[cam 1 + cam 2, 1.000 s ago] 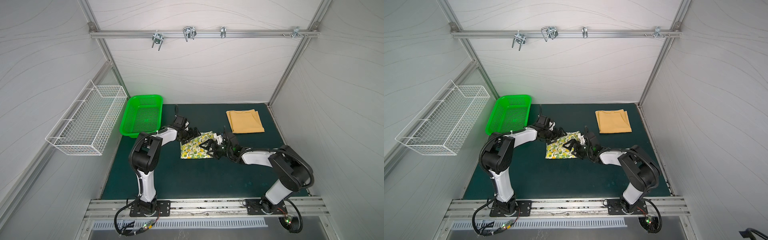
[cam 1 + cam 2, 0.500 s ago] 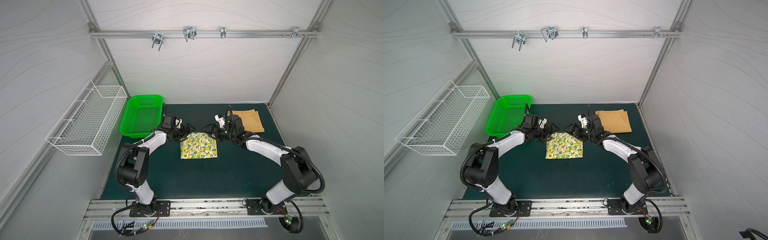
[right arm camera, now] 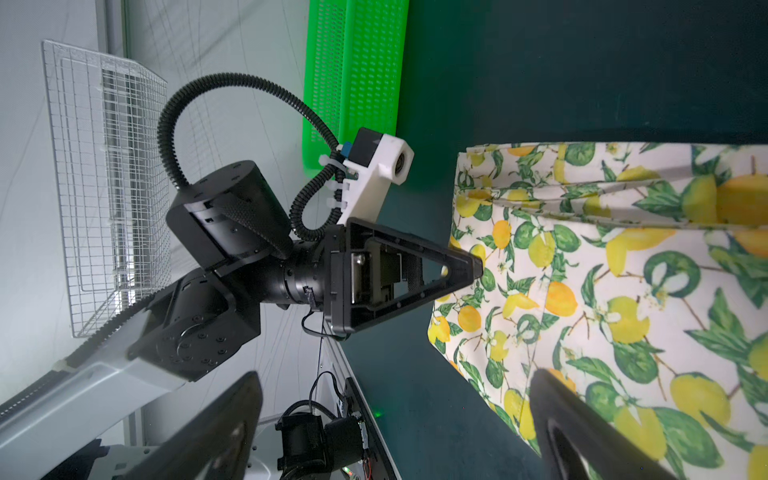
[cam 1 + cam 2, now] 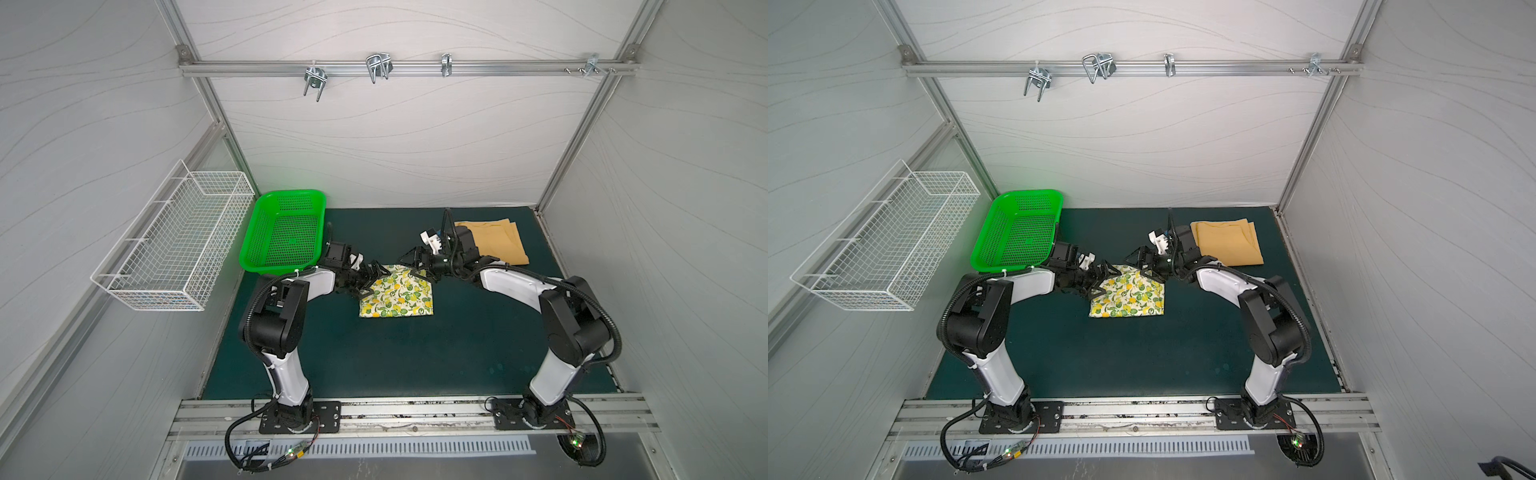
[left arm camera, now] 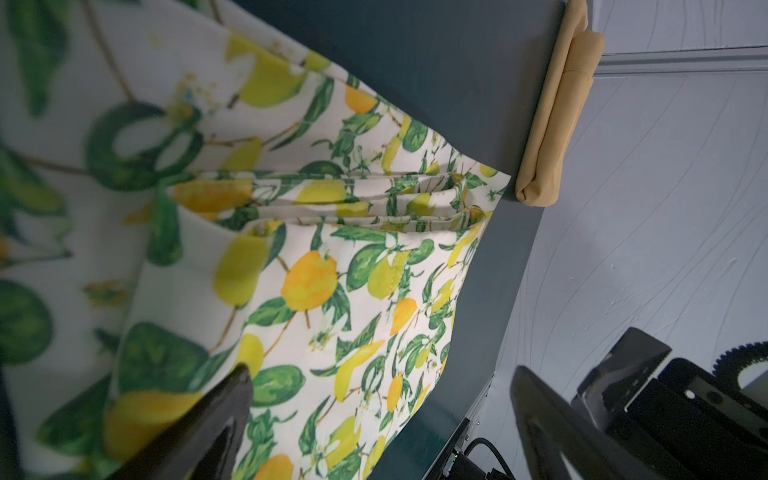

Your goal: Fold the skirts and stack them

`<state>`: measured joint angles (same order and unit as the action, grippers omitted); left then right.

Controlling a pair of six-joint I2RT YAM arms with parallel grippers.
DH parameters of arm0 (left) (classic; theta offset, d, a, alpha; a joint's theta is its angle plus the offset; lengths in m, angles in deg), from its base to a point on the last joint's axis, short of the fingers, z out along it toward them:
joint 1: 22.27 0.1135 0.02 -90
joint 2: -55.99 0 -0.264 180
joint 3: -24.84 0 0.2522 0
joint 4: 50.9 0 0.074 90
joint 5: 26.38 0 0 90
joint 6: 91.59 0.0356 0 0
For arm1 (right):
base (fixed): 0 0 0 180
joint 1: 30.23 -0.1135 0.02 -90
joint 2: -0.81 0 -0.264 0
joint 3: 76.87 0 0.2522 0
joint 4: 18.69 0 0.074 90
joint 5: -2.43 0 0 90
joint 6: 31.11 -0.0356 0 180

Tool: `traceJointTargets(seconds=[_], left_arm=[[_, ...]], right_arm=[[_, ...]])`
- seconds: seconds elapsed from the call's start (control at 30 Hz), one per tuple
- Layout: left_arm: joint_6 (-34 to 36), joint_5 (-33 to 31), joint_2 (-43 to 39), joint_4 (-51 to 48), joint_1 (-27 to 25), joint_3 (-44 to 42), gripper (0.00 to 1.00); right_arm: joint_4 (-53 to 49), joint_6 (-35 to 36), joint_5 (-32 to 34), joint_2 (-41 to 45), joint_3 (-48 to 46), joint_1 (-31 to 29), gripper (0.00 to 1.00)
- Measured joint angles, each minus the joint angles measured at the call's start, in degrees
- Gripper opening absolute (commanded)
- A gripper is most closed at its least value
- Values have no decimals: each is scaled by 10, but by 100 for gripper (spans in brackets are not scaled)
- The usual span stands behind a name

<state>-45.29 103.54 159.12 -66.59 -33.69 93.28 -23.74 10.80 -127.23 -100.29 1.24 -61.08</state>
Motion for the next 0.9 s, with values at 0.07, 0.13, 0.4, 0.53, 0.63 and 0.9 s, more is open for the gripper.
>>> traceJointTargets(seconds=[0.07, 0.13, 0.4, 0.53, 0.63, 0.9], left_arm=[[0, 0, -14, -1, 2, -10, 98], [0, 1, -40, -6, 2, -24, 98], [-11, 21, -159, -7, 3, -66, 98], [-20, 28, -191, 9, 3, -117, 98], [-26, 28, -196, 17, 2, -158, 98], [-29, 25, -193, 51, 1, -224, 98]], right_arm=[[8, -7, -10, -17, 8, 8, 99], [16, -17, -21, -38, 18, 14, 99], [39, -42, -52, -104, 47, 20, 99], [57, -52, -60, -142, 64, 20, 99], [68, -56, -60, -169, 70, 20, 99], [77, -56, -44, -198, 61, 21, 99]])
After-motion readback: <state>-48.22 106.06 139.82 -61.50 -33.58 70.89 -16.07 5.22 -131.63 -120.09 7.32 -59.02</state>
